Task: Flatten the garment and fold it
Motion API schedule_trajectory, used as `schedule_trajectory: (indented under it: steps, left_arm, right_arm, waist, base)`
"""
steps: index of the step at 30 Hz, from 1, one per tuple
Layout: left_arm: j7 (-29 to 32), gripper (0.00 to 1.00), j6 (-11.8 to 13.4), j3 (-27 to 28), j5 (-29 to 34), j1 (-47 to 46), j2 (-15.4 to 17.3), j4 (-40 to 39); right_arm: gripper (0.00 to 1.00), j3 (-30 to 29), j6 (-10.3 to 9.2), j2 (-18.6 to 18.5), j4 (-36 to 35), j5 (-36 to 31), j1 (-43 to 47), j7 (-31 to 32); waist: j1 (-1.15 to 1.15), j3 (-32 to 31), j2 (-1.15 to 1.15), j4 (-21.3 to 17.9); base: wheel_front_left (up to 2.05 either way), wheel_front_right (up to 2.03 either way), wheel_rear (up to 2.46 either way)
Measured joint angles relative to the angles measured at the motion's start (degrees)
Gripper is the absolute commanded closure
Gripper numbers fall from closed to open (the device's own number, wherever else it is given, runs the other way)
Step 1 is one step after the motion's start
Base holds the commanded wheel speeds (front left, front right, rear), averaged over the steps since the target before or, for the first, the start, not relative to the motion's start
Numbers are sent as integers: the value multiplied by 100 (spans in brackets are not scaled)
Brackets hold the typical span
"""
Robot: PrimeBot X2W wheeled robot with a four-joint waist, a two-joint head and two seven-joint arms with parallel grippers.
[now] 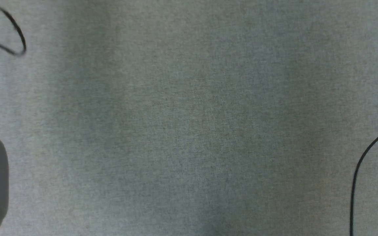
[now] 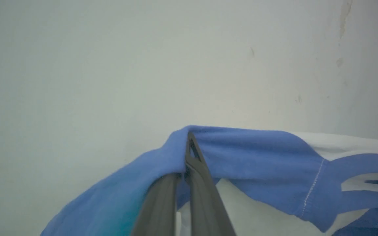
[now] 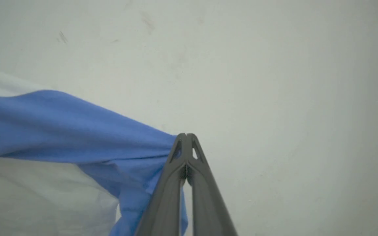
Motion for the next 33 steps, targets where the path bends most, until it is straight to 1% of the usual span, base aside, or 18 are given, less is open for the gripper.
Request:
schedule_trajectory:
  steps: [4,8,11,14,18,22,23,27,33]
  left_arm:
    - [78,100,-176,-268,37,462,-4,347]
    - [257,100,-330,-490,48,1299,-5,560]
    - [422,100,-403,-667,65,2035,26,572]
    - [624,100,-463,-825,-14,2839,-9,471]
    - [1014,100,-487,-980,-257,3969,-58,214]
    - [1403,100,-486,-1073,-477,5001,-21,-219]
    - [1482,100,-481,-1070,-548,5233,-12,-330]
    - [1740,100,-312,-1081,-772,6114,-2,-812]
    - [1802,100,94,-968,-980,7207,-41,-1540]
  right_arm:
    - [100,90,0,-104,432,80,392,-102]
    - [100,319,1,-246,660,460,1217,-142]
    - [100,487,0,-350,667,860,1945,-13]
    - [100,550,0,-477,517,1240,2767,241]
    - [100,520,-2,-611,-25,1713,4060,691]
    - [100,231,-3,-638,-959,1920,5443,1241]
    - [100,108,-4,-595,-1181,1928,5778,1367]
    - [100,-405,-4,-331,-2076,1880,7043,1804]
    - [100,-1079,-4,318,-3078,1702,8452,2271]
  waist:
    - [-1,23,0,15]
    - [-1,-119,0,57]
    - [-2,-303,0,101]
    - [-2,-523,0,145]
    - [-3,-868,0,203]
    - [-3,-1240,0,256]
    - [-4,-1331,0,269]
    - [-4,-1679,0,315]
    - [-4,-2144,0,378]
  base:
    - [0,0,0]
    - [0,0,0]
    - [0,0,0]
    - [0,0,0]
    - [0,0,0]
    - [0,0,0]
    - [0,0,0]
    - [0,0,0]
    - [0,0,0]
